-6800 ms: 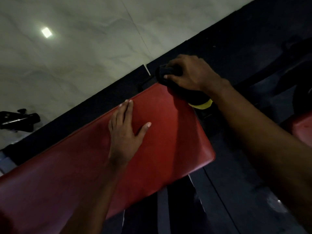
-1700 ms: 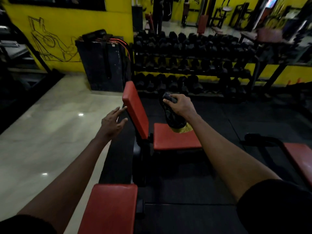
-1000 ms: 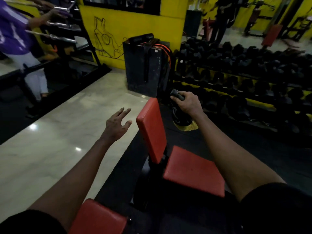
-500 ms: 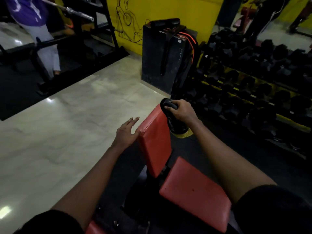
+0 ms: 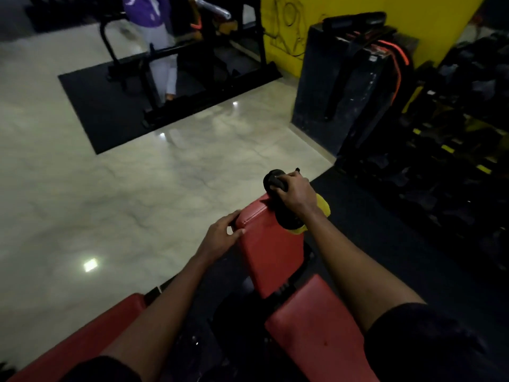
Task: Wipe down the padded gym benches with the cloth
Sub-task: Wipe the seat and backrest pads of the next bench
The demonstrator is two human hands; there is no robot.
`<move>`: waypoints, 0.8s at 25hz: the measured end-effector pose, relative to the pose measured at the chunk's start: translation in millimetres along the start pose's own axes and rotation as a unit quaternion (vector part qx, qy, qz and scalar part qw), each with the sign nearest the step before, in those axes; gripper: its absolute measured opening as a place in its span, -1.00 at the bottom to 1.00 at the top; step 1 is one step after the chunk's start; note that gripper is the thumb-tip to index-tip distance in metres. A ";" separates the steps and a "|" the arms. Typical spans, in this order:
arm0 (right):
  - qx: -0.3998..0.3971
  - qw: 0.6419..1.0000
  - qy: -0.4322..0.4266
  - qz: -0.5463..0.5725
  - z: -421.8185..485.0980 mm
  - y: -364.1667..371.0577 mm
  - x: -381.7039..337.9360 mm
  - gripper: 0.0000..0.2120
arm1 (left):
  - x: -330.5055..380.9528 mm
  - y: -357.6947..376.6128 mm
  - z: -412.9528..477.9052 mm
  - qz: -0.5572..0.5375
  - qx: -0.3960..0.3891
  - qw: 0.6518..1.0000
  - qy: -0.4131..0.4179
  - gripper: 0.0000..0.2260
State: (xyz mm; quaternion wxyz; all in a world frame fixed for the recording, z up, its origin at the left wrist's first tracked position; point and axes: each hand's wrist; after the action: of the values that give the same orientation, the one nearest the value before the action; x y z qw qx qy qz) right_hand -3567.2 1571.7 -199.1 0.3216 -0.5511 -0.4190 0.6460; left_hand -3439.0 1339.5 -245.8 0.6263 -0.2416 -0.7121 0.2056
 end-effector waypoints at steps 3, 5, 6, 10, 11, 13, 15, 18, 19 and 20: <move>0.002 0.997 -0.041 -0.068 3.4 25.1 -4.3 -0.62 | 1.2 8.5 -5.9 -0.042 0.037 0.997 -0.055 -0.40; 0.029 0.995 -0.047 -0.080 -5.0 43.1 -10.1 -0.62 | 0.9 9.7 -9.4 -0.072 0.045 0.993 -0.087 -0.42; 0.038 0.995 -0.049 -0.079 -11.2 49.4 -13.4 -0.63 | -1.4 9.9 -10.0 -0.080 0.050 0.990 -0.100 -0.45; 0.015 0.987 -0.142 -0.069 -33.9 59.9 -25.3 -0.65 | 0.8 -5.8 -1.6 -0.137 0.043 0.980 -0.140 -0.67; 0.010 0.983 -0.166 -0.074 -35.0 58.3 -22.2 -0.65 | 4.7 -11.5 -0.3 -0.155 0.031 0.977 -0.146 -0.69; 0.020 0.985 -0.154 -0.073 -23.2 47.7 -6.1 -0.66 | 14.5 -21.0 0.3 -0.166 0.004 0.974 -0.152 -0.70; 0.044 0.994 -0.077 -0.064 -2.7 33.8 14.9 -0.68 | 17.3 -24.3 -0.9 -0.167 -0.016 0.973 -0.158 -0.70; 0.053 0.998 0.011 -0.039 20.9 20.4 29.9 -0.66 | 15.4 -23.4 -1.4 -0.162 -0.027 0.974 -0.158 -0.64; 0.058 0.997 0.016 -0.040 19.4 23.3 24.9 -0.66 | 14.4 -23.2 -1.1 -0.163 -0.030 0.974 -0.156 -0.60; 0.064 0.997 0.014 -0.045 13.4 30.4 17.4 -0.66 | 12.8 -22.8 0.0 -0.167 -0.032 0.973 -0.155 -0.55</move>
State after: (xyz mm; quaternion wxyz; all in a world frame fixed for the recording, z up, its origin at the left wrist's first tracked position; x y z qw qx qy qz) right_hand -3582.2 1571.1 -233.4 0.3906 -0.5187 -0.3972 0.6485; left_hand -3442.2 1329.0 -222.1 0.5254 -0.1047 -0.8372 0.1101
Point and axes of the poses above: each hand's wrist, its own z-axis towards the middle knuckle, its own y-axis out of the palm, x = y × z, and after that the axes turned 1 degree about x, right-handed
